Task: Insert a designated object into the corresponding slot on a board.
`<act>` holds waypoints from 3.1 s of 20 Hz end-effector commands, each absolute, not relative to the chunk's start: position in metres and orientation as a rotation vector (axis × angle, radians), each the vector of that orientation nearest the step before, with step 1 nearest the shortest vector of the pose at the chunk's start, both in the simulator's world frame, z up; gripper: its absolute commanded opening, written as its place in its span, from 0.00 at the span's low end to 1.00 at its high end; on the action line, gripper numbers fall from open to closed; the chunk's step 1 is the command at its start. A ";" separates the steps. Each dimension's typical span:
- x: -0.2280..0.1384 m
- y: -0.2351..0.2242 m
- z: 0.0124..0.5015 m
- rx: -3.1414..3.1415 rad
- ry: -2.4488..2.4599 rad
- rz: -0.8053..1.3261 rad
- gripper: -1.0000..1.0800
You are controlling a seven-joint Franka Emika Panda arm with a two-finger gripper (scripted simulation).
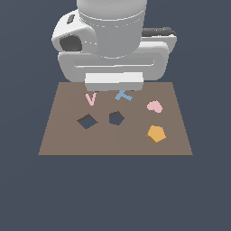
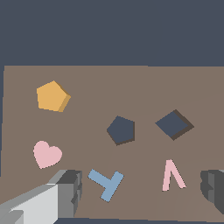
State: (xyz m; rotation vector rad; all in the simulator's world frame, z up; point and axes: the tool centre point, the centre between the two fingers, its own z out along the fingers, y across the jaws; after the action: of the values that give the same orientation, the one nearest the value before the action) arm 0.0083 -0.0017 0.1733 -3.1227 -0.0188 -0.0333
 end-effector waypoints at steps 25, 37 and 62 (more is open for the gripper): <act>0.073 0.090 0.086 -3.018 -0.844 -0.011 0.96; 0.082 0.135 0.051 -2.916 -1.168 0.000 0.96; 0.082 0.135 0.031 -2.915 -1.174 0.000 0.00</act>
State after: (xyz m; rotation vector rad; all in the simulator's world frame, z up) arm 0.0820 0.1353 0.0307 -2.9144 -1.1742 -0.0004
